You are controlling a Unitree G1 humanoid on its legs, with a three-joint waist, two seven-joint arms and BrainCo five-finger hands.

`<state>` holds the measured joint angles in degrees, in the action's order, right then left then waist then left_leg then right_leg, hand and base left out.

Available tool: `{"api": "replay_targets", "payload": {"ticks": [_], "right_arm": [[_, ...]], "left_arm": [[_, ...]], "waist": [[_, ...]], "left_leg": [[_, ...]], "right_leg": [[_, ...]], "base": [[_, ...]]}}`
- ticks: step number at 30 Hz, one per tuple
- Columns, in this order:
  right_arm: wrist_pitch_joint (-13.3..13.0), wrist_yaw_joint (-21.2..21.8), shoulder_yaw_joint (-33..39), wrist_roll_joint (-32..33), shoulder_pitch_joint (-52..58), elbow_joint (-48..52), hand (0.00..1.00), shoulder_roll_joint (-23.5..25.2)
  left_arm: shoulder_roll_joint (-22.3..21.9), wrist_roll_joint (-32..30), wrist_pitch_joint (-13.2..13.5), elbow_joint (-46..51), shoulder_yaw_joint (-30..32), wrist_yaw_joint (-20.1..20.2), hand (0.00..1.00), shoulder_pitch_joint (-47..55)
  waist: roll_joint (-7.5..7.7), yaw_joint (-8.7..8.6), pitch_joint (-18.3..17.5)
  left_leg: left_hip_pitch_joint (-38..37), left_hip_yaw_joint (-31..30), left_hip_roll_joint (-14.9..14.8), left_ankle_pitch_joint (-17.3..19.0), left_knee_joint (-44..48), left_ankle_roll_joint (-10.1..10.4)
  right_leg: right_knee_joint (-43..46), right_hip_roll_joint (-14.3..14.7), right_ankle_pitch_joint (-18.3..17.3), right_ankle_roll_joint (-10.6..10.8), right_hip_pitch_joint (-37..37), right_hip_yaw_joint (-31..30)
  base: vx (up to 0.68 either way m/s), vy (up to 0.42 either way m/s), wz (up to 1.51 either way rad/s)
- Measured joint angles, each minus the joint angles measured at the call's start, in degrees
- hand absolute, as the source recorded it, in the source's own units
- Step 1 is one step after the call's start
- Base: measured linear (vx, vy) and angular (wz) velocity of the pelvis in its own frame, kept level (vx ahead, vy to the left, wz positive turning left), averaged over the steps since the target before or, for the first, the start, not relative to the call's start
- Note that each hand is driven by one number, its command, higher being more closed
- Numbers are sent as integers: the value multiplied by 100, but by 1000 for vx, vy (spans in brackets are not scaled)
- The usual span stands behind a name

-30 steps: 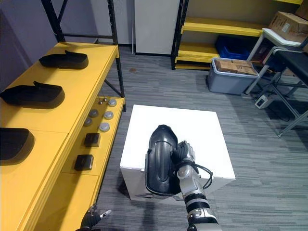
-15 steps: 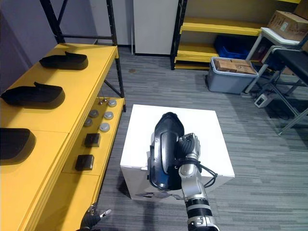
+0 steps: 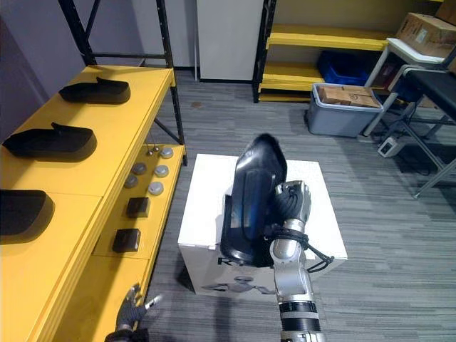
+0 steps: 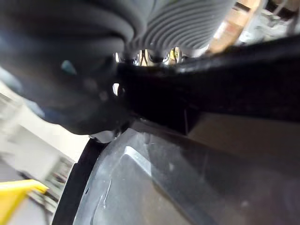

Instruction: Walk over and take plastic housings, then place them on the shelf

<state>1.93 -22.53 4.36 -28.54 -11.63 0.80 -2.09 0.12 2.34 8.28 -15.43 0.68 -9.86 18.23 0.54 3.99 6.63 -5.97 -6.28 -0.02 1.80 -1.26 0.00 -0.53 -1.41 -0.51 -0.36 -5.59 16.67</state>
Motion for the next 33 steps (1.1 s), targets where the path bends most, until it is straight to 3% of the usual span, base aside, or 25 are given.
{"api": "replay_targets", "payload": {"ticks": [4,9,22,32,33], "right_arm": [[-142,-7,-60,-4,4,347,100,-4],[-202,4,-319,-9,4,516,100,-32],[-375,297,-1336,126,-160,766,100,-30],[-449,414,-1677,125,-258,748,100,-40],[-450,415,-1681,125,-257,745,100,-40]], "left_arm": [[-7,94,233,1427,-143,-9,0,-32],[103,214,458,2415,-606,-23,0,-274],[302,298,494,2525,-1698,23,0,-995],[318,302,448,2272,-2255,115,0,-1332],[319,311,448,2224,-2256,116,100,-1346]], "waist": [[-3,-15,-2],[-19,-15,-12],[-84,-34,-146],[-90,-24,-272],[-90,-24,-296]], "left_leg": [[10,0,19,22,49,-13],[12,7,31,30,86,-17],[-9,180,-3,67,135,-22],[38,223,0,66,135,-23],[39,226,1,66,135,-24]], "right_leg": [[-5,-15,-3,2,2,1],[-6,-24,-3,2,-9,-6],[-9,15,30,-28,10,-174],[-24,17,42,-31,68,-208],[-33,17,45,-30,66,-209]], "base": [[50,12,1],[31,9,0],[3,5,-7],[14,5,-1],[0,0,0]]}}
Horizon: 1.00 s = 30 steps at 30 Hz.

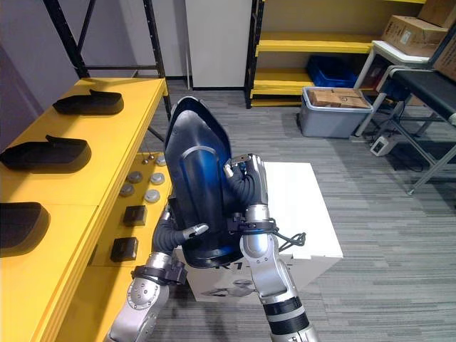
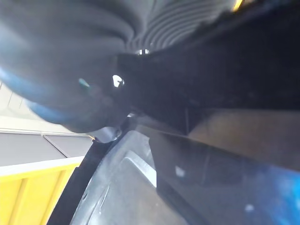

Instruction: Walk over and take plastic housings, then place them on the shelf

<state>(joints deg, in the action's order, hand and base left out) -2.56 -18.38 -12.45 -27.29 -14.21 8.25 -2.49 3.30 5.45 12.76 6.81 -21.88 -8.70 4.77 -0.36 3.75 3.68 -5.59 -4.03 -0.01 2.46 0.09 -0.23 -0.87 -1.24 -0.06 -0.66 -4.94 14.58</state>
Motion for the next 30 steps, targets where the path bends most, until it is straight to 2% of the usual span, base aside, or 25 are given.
{"api": "replay_targets", "payload": {"ticks": [5,6,14,17,19,22,26,30], "right_arm": [[0,-1,-7,0,-138,-64,100,-16],[-9,2,-27,1,-194,-75,0,-23],[-225,109,-361,433,-194,-75,0,-23],[-324,238,-351,811,-177,-75,0,-34],[-460,380,-333,1368,-170,-70,0,-133],[-518,502,-239,1807,-124,-21,0,-210],[-654,694,262,2623,159,431,0,-215],[-913,755,1490,3551,436,716,0,-229]], "left_arm": [[29,34,-16,-161,-46,-1,100,-50],[29,114,-29,-182,-64,-1,100,-56],[140,339,-192,-527,-103,-141,100,-52],[177,334,-254,-528,-78,-150,100,-47],[177,327,-281,-526,6,-145,100,-45],[176,322,-281,-480,53,-124,100,-40],[139,96,-280,-145,318,-76,100,101],[121,-1,-268,184,765,-23,100,344]], "waist": [[-1,0,-34],[-2,-7,-36],[-1,-13,-119],[1,-14,-120],[2,-16,-122],[2,-13,-123],[3,-14,-123],[4,-35,-123]], "left_leg": [[15,60,-3,-1,9,-1],[20,74,-1,-2,14,-2],[30,84,5,-6,14,-7],[29,82,9,-8,13,-10],[28,80,12,-9,11,-11],[21,72,12,-10,7,-11],[-4,73,12,-10,-1,-11],[-59,86,12,-9,-31,-11]], "right_leg": [[-83,12,80,-4,-6,-55],[-107,13,103,-4,-7,-71],[-167,16,155,-7,-15,-85],[-170,12,159,-5,-21,-81],[-177,10,160,-5,-25,-79],[-193,11,160,-5,-46,-63],[-211,12,159,-5,-80,-47],[-212,10,159,-3,-113,-78]], "base": [[-1,11,-5],[-13,22,-10],[-4,5,-1],[0,0,0],[0,0,0],[9,3,1],[0,0,0],[6,14,-3]]}}
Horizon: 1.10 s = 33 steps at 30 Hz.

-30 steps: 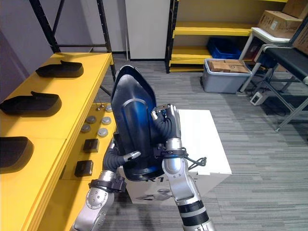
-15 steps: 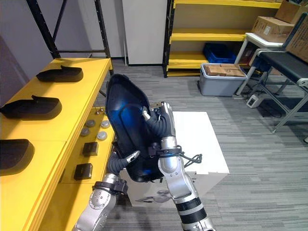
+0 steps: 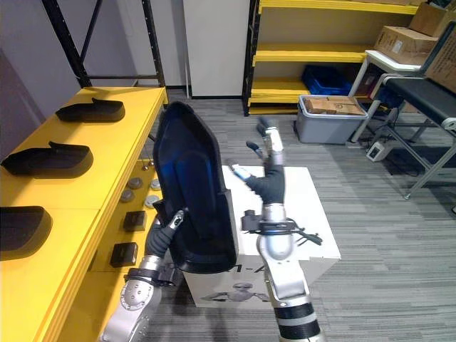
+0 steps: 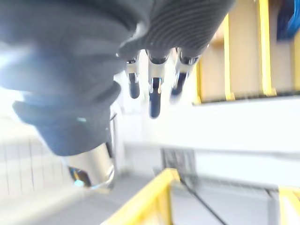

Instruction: Walk over and take plastic housings, then place them on the shelf

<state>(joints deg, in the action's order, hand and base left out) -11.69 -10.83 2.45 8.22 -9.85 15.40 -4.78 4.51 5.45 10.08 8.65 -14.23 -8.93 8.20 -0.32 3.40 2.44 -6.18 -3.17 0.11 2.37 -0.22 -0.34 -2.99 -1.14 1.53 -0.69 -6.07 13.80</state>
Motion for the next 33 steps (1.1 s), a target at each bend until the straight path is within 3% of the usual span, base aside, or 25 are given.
{"api": "replay_targets", "payload": {"ticks": [7,9,11,13,21,28,33], "right_arm": [[-150,-17,1746,735,871,-251,0,-193],[-155,-19,2144,722,1135,-918,0,-312],[-141,1,2241,722,1357,-1579,0,-428],[41,135,2385,723,1701,-2652,0,-422],[435,884,2427,854,2209,-5563,0,-151],[667,1223,1888,788,2600,-6326,0,148],[712,1245,1629,289,2588,-6435,0,126]], "left_arm": [[-38,4,6,310,716,45,100,483],[-65,6,22,480,986,44,100,678],[-90,8,24,592,1119,47,100,763],[-130,15,48,828,1282,85,100,892],[-255,199,128,970,1380,352,100,1196],[-371,240,126,856,1321,447,100,1443],[-393,240,111,809,1229,476,100,1585]], "waist": [[3,-130,-2],[3,-248,-2],[3,-258,-2],[-2,-257,-4],[-54,-265,-30],[-50,-252,-51],[3,-230,-82]], "left_leg": [[6,10,-5,5,-13,-3],[14,16,-9,13,-14,-9],[16,28,-14,22,-14,-12],[51,37,-22,34,-9,-3],[78,33,-24,55,26,-2],[-3,1,-2,92,46,-17],[-19,-186,66,89,81,-21]], "right_leg": [[1,6,-1,2,16,-15],[1,10,-2,2,22,-25],[1,16,-2,3,32,-45],[1,23,-3,4,63,-54],[139,12,-77,29,122,-51],[680,-76,-377,52,235,-8],[1126,-209,-654,87,326,158]], "base": [[0,0,-1],[0,0,0],[0,0,-5],[0,0,-2],[0,0,0],[-3,4,3],[5,4,16]]}}
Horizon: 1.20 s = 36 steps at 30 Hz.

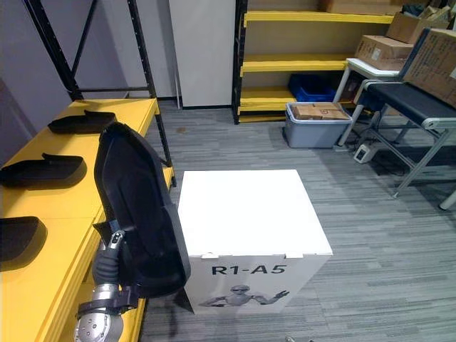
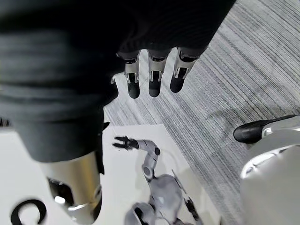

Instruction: Walk over and take plastic housings, then place them on the shelf

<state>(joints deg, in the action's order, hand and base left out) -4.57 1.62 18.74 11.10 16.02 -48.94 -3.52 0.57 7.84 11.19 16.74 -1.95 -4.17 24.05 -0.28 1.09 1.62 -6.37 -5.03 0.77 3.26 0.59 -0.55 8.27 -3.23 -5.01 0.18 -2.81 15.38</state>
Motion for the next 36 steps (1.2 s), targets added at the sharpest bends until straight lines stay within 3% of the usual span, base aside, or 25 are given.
{"api": "replay_targets", "payload": {"ticks": [3,6,8,9,10,11,12,13,15,17,18,20,22,24,25,26,28,29,31,33,34,35,36], "right_arm": [[17,-1,-448,-296,-39,-159,0,-37],[44,-19,-873,-599,-168,-146,0,-90],[40,-57,-1100,-713,-422,-117,0,-175],[33,-95,-1098,-770,-664,-125,0,-258],[36,-166,-1091,-885,-945,-177,0,-338],[36,-207,-1095,-971,-1098,-196,0,-354],[36,-239,-1094,-1015,-1172,-212,0,-362],[35,-297,-1097,-1125,-1250,-236,0,-380],[43,-369,-1100,-1267,-1347,-357,0,-462],[60,-433,-1102,-1363,-1327,-365,0,-468],[89,-466,-1103,-1369,-1374,-377,0,-482],[109,-467,-1205,-1374,-1537,-509,0,-418],[136,-467,-1213,-1412,-1652,-685,0,-366],[135,-465,-1267,-1499,-1675,-643,0,-303],[132,-462,-1302,-1499,-1668,-634,0,-293],[133,-459,-1316,-1498,-1657,-641,0,-282],[138,-458,-1326,-1496,-1535,-644,0,-213],[143,-458,-1327,-1495,-1484,-640,0,-204],[154,-464,-1325,-1491,-1264,-524,0,-135],[166,-465,-1311,-1463,-1017,-279,0,-46],[163,-482,-1327,-1466,-854,-51,0,21],[162,-483,-1324,-1464,-801,14,0,59],[165,-487,-1318,-1461,-734,81,0,97]], "left_arm": [[10,-2,-11,0,-133,4,100,51],[8,-14,-22,9,-306,19,100,16],[-6,-20,-22,88,-410,-26,100,-52],[-28,-24,-22,150,-395,-52,100,-161],[-55,-26,-20,223,-366,-75,100,-271],[-54,-29,-15,245,-339,-85,100,-328],[-56,-28,-15,243,-337,-107,100,-353],[-82,-25,-15,240,-347,-156,100,-363],[-92,-16,-13,229,-359,-193,100,-397],[-103,-4,21,225,-410,-233,100,-510],[-160,1,48,203,-495,-269,100,-658],[-155,4,45,8,-520,-312,100,-1005],[-153,4,35,-110,-520,-347,100,-1045],[-149,-1,35,-170,-560,-373,100,-1032],[-107,-1,35,-178,-669,-420,100,-1042],[-73,-4,35,-196,-722,-427,100,-1054],[17,-18,26,-289,-868,-450,100,-1064],[18,-26,26,-292,-911,-452,100,-1070],[59,-29,30,-306,-1135,-461,100,-1143],[87,-29,34,-431,-1333,-464,100,-1268],[87,-36,37,-429,-1394,-465,100,-1270],[80,-39,38,-435,-1395,-465,100,-1270],[19,-39,28,-453,-1393,-469,100,-1222]], "waist": [[94,91,23],[176,210,64],[186,328,163],[153,377,308],[68,447,444],[82,461,491],[86,454,499],[83,458,511],[79,434,509],[10,387,466],[-82,322,413],[48,263,469],[77,281,491],[84,294,501],[77,272,504],[73,265,515],[71,240,529],[80,225,544],[165,41,546],[257,-89,527],[391,-79,493],[439,-45,479],[384,2,426]], "left_leg": [[16,-415,155,-11,113,-7],[305,-1294,428,-86,406,39],[655,-1689,593,-272,571,176],[887,-1383,600,-323,571,253],[1199,-493,341,-187,757,-50],[1531,413,46,-26,1158,-64],[1682,934,-146,97,1466,-112],[1910,1672,-464,281,2076,-254],[1931,2176,-787,543,2929,-391],[1745,2236,-1017,619,2975,-323],[1637,2026,-836,815,2546,-104],[1691,1670,-410,740,2275,-238],[1662,1436,-128,786,2389,-330],[1625,1156,133,954,2567,-494],[1591,931,239,1031,2517,-551],[1586,805,266,1037,2512,-556],[1379,455,293,1019,2369,-537],[1307,369,304,1011,2331,-526],[1186,-102,452,973,2269,-460],[1219,-452,573,997,2335,-330],[1242,-562,655,1105,2447,-209],[1272,-583,662,1194,2551,-155],[1339,-593,456,1337,2710,-19]], "right_leg": [[504,-223,-333,44,20,361],[727,-525,-511,122,-129,1217],[741,-710,-536,147,-156,1822],[719,-816,-532,143,-162,2232],[760,-858,-530,141,-176,2650],[834,-943,-532,139,-177,2939],[882,-1009,-538,135,-202,3135],[959,-1144,-549,151,-287,3501],[1026,-1428,-571,171,-572,4087],[1115,-1572,-551,239,-779,4427],[1267,-1649,-563,286,-797,4533],[1237,-1780,-586,325,-754,4475],[1279,-1899,-600,343,-931,4434],[1718,-2073,-508,221,-954,3949],[2301,-2235,-441,63,-696,3263],[2570,-2214,-511,36,-503,2708],[2967,-1615,-1001,161,132,868],[2963,-1452,-1076,189,247,503],[2844,-833,-1249,288,777,-983],[2433,-539,-1232,340,945,-1875],[1940,-569,-986,356,943,-2000],[1834,-609,-943,596,917,-1980],[1694,-457,-977,644,830,-1865]], "base": [[22,-20,76],[14,-26,149],[-47,-6,182],[-137,44,181],[-194,77,190],[-163,87,148],[-92,107,144],[-31,111,137],[30,206,135],[90,329,126],[85,307,133],[84,252,133],[76,176,97],[111,183,92],[116,163,93],[79,53,84],[63,-41,68],[47,-82,83],[39,-118,104],[31,-196,117],[50,-245,95],[112,-327,53],[106,-276,22]]}}
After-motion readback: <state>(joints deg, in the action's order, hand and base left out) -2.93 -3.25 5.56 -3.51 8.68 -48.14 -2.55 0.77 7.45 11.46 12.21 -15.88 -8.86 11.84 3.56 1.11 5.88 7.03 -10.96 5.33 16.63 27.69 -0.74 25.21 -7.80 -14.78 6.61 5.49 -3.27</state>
